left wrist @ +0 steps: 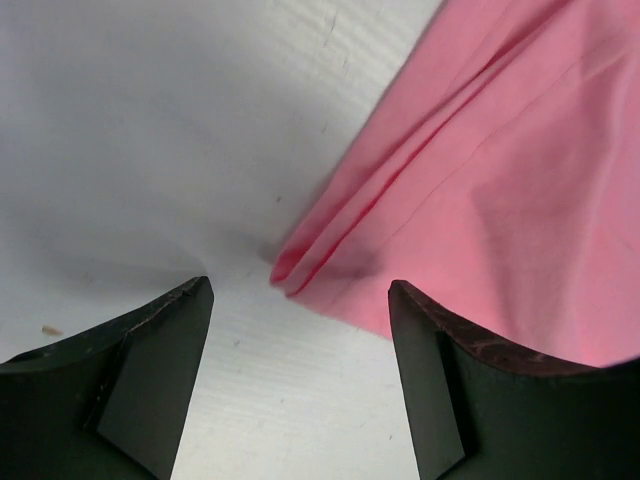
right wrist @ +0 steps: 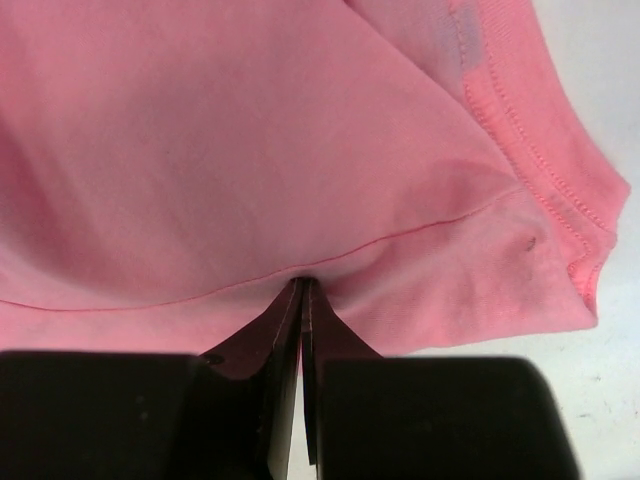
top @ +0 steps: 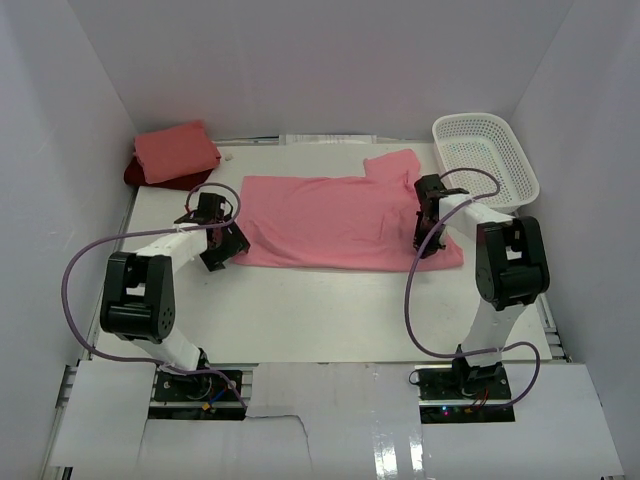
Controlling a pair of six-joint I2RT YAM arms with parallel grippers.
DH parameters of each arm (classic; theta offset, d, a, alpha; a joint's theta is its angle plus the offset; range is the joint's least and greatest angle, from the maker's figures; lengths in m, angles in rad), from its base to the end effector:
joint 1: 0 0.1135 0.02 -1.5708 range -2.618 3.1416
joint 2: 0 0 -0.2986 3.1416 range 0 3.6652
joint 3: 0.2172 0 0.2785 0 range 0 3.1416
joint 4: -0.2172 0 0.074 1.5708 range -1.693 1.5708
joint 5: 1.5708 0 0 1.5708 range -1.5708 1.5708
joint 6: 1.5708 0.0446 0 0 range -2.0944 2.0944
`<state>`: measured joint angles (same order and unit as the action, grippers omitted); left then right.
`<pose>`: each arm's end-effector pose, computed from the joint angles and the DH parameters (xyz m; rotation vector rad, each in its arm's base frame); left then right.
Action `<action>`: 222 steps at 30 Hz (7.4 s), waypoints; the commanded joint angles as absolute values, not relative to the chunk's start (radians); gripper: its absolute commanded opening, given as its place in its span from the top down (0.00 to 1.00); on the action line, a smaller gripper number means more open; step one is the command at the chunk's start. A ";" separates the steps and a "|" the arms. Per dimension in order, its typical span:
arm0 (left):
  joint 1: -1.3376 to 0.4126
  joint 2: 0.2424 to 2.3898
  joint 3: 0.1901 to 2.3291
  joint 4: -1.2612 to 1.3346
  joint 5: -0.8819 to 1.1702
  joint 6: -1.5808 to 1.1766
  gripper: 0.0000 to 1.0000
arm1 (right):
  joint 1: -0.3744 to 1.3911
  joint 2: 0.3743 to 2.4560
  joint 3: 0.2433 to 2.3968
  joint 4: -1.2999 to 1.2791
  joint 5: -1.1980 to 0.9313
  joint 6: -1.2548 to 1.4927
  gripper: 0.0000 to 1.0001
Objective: Fold and stack the t-shirts
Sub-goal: Fold the flattened tshirt in 1/3 of the way, then grap the side of the flattened tshirt furthest away from the robot with both arms
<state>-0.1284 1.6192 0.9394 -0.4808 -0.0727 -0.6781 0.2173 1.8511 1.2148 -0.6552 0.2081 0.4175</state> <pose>0.3286 -0.0392 0.1788 -0.7617 2.6251 -0.1317 0.3823 0.0750 0.1740 0.3217 2.7901 -0.1554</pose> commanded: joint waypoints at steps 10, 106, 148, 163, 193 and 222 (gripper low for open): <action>-0.130 1.347 0.834 -0.572 -0.012 -0.657 0.18 | 0.290 1.717 1.003 -0.738 0.221 0.469 0.92; -0.144 1.563 0.952 -0.805 0.066 -0.388 0.29 | 0.477 1.428 0.853 -0.893 0.221 0.509 0.87; -0.115 2.005 1.730 -0.776 -0.020 -0.394 0.21 | 0.216 2.463 2.217 -0.626 -0.064 0.140 0.37; -0.115 1.996 1.704 -0.764 -0.018 -0.387 0.21 | 0.209 2.474 2.195 -0.548 -0.003 0.126 0.37; -0.112 2.014 1.631 -0.762 -0.113 -0.387 0.25 | 0.206 2.520 2.230 -0.623 0.057 0.089 0.92; -0.022 2.184 1.709 -0.765 -0.118 -0.419 0.78 | 0.204 2.493 2.195 -0.615 0.023 0.072 0.92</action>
